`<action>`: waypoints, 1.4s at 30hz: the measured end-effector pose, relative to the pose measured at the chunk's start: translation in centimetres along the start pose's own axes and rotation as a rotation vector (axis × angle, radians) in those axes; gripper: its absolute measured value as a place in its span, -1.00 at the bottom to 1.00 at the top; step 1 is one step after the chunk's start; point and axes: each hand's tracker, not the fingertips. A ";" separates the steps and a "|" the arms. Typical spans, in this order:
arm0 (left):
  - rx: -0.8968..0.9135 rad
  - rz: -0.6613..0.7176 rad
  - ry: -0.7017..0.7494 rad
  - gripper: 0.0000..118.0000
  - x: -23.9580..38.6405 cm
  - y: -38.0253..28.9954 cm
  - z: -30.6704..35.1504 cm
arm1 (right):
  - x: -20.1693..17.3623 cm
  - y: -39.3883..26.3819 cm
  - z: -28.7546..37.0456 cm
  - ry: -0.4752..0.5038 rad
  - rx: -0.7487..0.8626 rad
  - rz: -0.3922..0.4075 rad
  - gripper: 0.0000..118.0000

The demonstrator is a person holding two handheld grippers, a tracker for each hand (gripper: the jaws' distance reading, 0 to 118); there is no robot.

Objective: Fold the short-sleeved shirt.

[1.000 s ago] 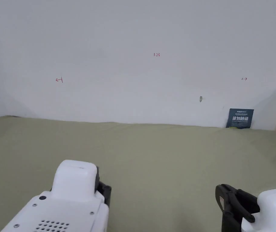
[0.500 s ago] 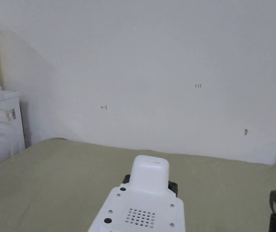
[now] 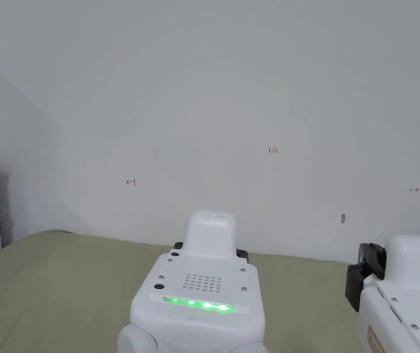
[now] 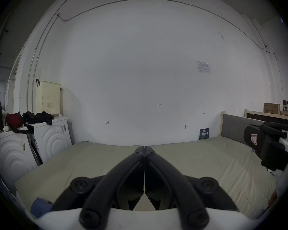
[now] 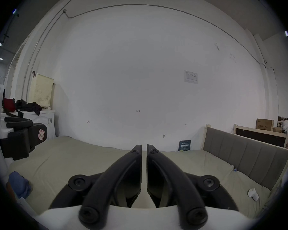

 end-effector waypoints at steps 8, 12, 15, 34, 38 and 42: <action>0.006 0.003 0.025 -1.00 -0.3 0.0 0.0 | -0.4 -0.2 0.3 -0.013 0.001 -0.009 -0.90; 0.004 0.005 0.027 -1.00 -0.4 0.1 -0.1 | -0.5 -0.3 0.3 -0.015 -0.005 -0.012 -0.90; 0.003 -0.007 0.035 -1.00 -0.5 0.1 -0.2 | -0.6 -0.2 0.1 -0.023 -0.013 -0.008 -0.90; -0.010 0.131 0.064 1.00 -1.9 -0.3 -1.4 | -0.7 -0.4 -0.5 -0.025 -0.039 -0.030 0.96; 0.020 0.139 0.046 1.00 -1.8 0.1 -1.1 | -0.8 -0.3 -0.2 -0.038 -0.014 -0.025 0.96; -0.032 0.151 -0.017 1.00 -2.0 0.6 -1.4 | -0.5 -0.1 -0.3 -0.031 -0.007 -0.033 0.96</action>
